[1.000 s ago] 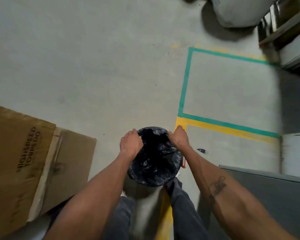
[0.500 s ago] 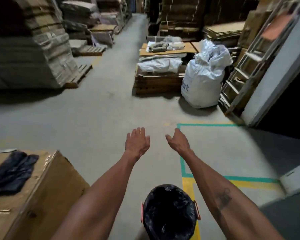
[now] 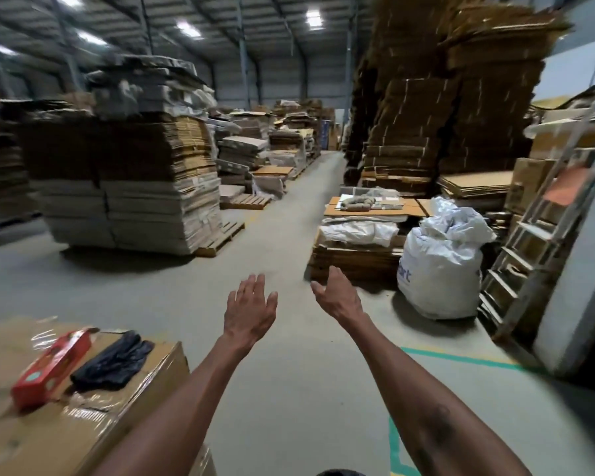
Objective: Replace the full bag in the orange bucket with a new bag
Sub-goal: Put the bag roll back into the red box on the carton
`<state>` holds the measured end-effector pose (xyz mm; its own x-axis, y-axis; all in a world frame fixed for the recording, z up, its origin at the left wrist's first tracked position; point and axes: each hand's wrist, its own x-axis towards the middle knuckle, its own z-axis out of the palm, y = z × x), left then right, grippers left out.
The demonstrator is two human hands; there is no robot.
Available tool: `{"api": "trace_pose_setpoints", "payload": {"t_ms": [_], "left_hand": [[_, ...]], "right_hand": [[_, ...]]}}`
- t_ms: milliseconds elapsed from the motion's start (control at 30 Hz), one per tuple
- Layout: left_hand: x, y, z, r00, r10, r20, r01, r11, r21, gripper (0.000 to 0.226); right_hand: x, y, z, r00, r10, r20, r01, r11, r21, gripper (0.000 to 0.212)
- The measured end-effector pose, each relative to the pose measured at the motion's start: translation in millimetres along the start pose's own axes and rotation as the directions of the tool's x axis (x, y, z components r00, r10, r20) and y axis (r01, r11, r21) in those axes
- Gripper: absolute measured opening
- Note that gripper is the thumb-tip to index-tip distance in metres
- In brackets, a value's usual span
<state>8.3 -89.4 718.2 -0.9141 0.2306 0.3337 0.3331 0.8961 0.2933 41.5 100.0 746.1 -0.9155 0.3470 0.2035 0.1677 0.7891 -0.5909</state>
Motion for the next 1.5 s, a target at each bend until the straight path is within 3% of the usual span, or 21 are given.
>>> {"api": "trace_pose_setpoints", "payload": {"t_ms": [133, 367, 600, 733, 900, 1033, 1133, 1233, 1367, 1500], "left_hand": [[-33, -42, -34, 0.991, -0.131, -0.021, 0.132, 0.991, 0.027, 0.061], [-77, -128, -67, 0.942, -0.334, -0.027, 0.335, 0.941, 0.046, 0.061], [-86, -235, -85, 0.868, -0.490, -0.081, 0.493, 0.870, 0.014, 0.057], [-75, -293, -85, 0.866, -0.492, -0.090, 0.496, 0.868, 0.016, 0.045], [-45, -356, -68, 0.837, -0.546, 0.038, 0.547, 0.832, -0.091, 0.044], [-22, -376, -59, 0.835, -0.513, 0.197, 0.533, 0.844, -0.060, 0.031], [-13, -386, -47, 0.798, -0.516, 0.311, 0.555, 0.831, -0.046, 0.040], [-2, -393, -34, 0.760, -0.510, 0.403, 0.567, 0.824, -0.026, 0.043], [16, -392, -19, 0.709, -0.523, 0.473, 0.600, 0.800, -0.016, 0.038], [23, -393, -13, 0.650, -0.562, 0.511, 0.687, 0.723, -0.078, 0.050]], "right_hand": [[-8, -46, 39, 0.989, -0.122, 0.082, 0.119, 0.992, 0.037, 0.054], [-31, -136, 110, 0.930, -0.276, 0.243, 0.260, 0.961, 0.095, 0.071], [-38, -214, 184, 0.856, -0.389, 0.340, 0.363, 0.921, 0.141, 0.063], [-28, -245, 227, 0.828, -0.399, 0.395, 0.376, 0.916, 0.137, 0.053], [-4, -269, 277, 0.792, -0.387, 0.471, 0.360, 0.921, 0.150, 0.054], [14, -275, 312, 0.778, -0.366, 0.510, 0.320, 0.930, 0.178, 0.050], [26, -273, 333, 0.759, -0.343, 0.554, 0.292, 0.939, 0.181, 0.036], [37, -268, 350, 0.691, -0.297, 0.659, 0.258, 0.953, 0.159, 0.023], [53, -255, 380, 0.608, -0.275, 0.745, 0.269, 0.954, 0.133, 0.034], [62, -255, 392, 0.565, -0.335, 0.754, 0.234, 0.941, 0.243, 0.043]]}}
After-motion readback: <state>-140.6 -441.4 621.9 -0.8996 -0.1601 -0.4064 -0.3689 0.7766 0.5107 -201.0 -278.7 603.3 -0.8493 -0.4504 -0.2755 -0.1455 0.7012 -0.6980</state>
